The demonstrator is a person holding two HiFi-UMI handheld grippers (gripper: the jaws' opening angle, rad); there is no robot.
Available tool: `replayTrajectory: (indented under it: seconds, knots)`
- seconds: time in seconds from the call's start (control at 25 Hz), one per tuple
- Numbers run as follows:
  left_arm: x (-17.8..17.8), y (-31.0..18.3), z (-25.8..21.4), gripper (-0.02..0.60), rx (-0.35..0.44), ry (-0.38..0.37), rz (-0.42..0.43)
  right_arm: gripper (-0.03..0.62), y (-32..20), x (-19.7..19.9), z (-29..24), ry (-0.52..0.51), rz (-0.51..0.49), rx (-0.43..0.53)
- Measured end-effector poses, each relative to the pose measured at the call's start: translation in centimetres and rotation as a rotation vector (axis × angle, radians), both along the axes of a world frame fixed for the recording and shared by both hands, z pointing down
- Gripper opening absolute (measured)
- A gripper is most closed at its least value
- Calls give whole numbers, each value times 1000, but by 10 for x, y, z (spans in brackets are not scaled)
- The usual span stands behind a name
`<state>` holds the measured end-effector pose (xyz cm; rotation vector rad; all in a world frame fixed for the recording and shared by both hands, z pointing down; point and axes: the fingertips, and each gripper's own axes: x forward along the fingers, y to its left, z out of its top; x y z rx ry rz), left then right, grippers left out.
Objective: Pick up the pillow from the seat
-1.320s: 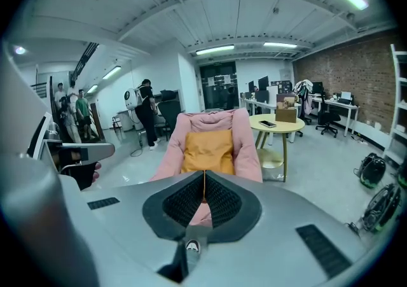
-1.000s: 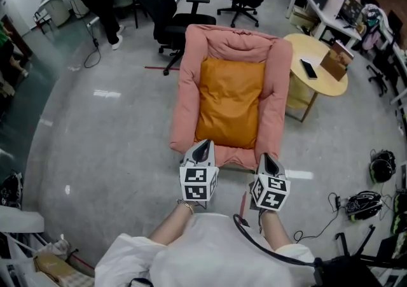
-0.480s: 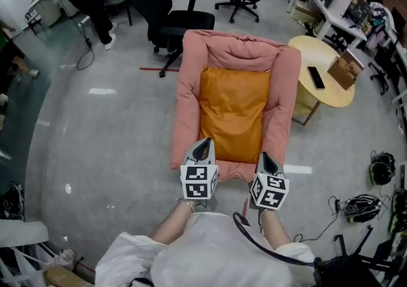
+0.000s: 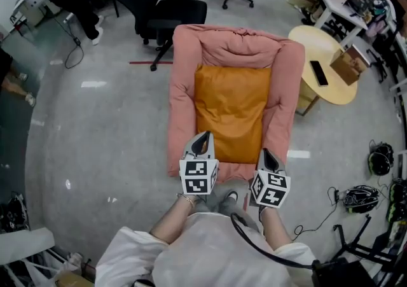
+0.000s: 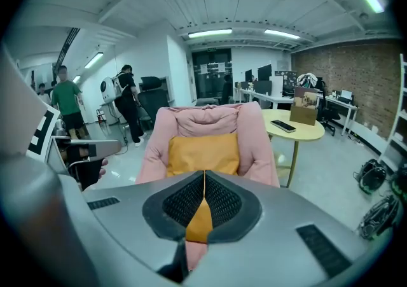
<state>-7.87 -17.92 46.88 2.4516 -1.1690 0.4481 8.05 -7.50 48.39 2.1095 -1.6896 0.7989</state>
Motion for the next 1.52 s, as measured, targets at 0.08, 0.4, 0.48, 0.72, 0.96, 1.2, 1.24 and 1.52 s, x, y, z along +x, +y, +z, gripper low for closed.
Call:
replayTrajectory:
  seconds: [0.08,0.4,0.48,0.72,0.96,1.2,1.24,1.52]
  knots:
    - [0,-4,6,9,-15,-13,-3,28,-3,5,6,-3,11,-12]
    - [12,-15,36,8,-58,-68,-21,28,-34,30,37,-56,9,-34]
    - [13,-16,42,9,-72,-85,-26,28,-42,33,40,-56,-10,-35]
    - [21,-31,52,9,-87,-106,-53,28,-64,44,51,-73,-35,-44]
    - [27,-43,75,9,-140,-110,-76,29,-80,55,78,-112,-33,-81]
    - [33,-59,113,11,-178,-128,-103,31,-93,66,117,-170,-26,-120]
    - [33,-61,120,11,-187,-128,-106,31,-95,67,124,-177,-24,-124]
    - [34,-75,166,114,-253,-141,-117,97,-110,69,172,-215,-15,-166]
